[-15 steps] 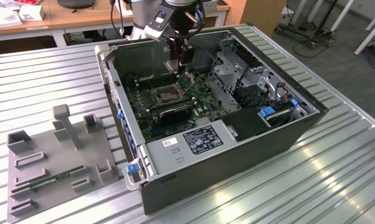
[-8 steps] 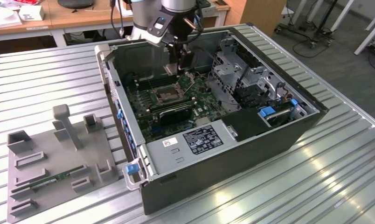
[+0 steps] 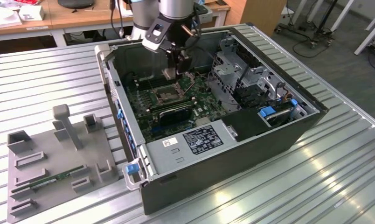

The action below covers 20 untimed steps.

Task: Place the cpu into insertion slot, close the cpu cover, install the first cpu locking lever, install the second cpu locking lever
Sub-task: 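Place the cpu into insertion slot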

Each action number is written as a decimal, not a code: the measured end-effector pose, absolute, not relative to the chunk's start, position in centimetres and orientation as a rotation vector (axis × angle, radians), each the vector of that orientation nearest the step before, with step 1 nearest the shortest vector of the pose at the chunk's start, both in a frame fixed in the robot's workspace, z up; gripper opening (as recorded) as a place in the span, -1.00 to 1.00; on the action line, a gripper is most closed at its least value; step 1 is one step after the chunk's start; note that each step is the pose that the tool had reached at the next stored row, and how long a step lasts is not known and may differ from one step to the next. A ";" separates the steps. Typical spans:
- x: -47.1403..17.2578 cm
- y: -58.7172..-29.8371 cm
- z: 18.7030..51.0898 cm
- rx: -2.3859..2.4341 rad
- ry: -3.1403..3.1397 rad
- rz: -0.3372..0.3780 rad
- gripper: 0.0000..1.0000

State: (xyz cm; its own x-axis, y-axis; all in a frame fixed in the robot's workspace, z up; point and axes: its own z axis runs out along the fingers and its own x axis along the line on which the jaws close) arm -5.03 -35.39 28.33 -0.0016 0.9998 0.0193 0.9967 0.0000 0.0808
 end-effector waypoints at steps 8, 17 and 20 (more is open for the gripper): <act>-5.0 -35.4 26.9 2.189 2.190 0.110 0.08; -5.0 -35.4 25.3 2.189 2.190 0.110 0.08; -5.0 -35.4 25.3 2.189 2.190 0.109 0.08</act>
